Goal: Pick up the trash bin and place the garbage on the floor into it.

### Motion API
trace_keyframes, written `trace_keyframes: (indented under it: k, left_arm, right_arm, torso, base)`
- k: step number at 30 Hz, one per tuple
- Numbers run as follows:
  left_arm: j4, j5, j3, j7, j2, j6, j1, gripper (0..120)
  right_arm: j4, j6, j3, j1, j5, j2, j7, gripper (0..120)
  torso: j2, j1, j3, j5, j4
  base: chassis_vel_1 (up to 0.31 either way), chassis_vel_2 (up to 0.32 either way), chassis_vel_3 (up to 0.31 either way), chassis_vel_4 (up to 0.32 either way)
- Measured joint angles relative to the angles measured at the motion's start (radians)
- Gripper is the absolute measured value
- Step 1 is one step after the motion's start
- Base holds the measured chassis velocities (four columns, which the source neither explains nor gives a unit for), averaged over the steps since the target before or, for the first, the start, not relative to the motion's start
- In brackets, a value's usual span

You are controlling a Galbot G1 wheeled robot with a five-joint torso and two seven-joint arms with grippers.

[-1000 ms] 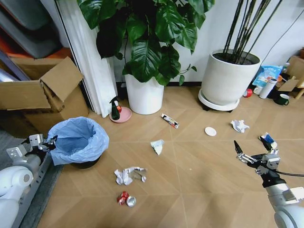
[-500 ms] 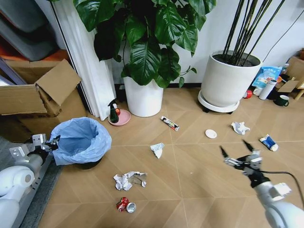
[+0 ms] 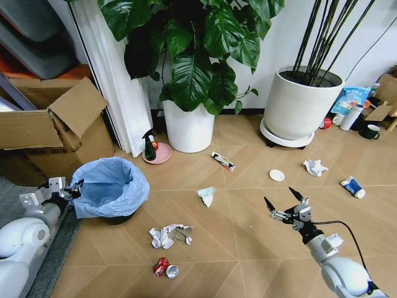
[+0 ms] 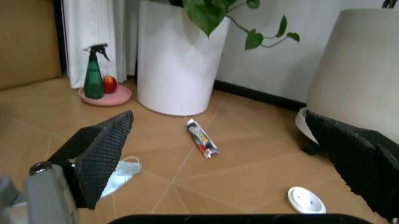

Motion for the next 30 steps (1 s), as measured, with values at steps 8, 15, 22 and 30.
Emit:
trace_keyframes:
  k: [8, 15, 22, 30]
  left_arm:
    - [-0.009, -0.002, -0.002, -0.008, -0.003, 0.003, 0.005, 0]
    - [-0.011, -0.006, -0.002, -0.008, -0.002, 0.004, 0.005, 0]
    - [-0.011, -0.007, 0.000, -0.008, -0.001, 0.004, 0.006, 0]
    - [-0.008, -0.007, 0.001, -0.008, -0.001, 0.004, 0.003, 0]
  right_arm:
    - [-0.021, -0.001, 0.001, -0.005, -0.033, 0.019, 0.005, 100]
    - [-0.017, 0.000, 0.008, -0.011, -0.041, 0.026, 0.003, 100]
    - [-0.010, 0.003, 0.013, -0.018, -0.044, 0.027, 0.001, 100]
    - [-0.006, 0.022, 0.016, -0.019, -0.041, 0.024, -0.010, 100]
  torso:
    - [0.000, 0.000, 0.000, 0.0000, 0.0000]
    - [0.000, 0.000, 0.000, 0.0001, -0.0001]
    - [0.000, 0.000, 0.000, 0.0000, 0.0000]
    - [0.000, 0.000, 0.000, 0.0002, 0.0002]
  base:
    - [0.000, 0.000, 0.000, 0.000]
    - [0.000, 0.000, 0.000, 0.000]
    - [0.094, 0.089, -0.107, -0.091]
    - [0.153, 0.151, -0.140, -0.146]
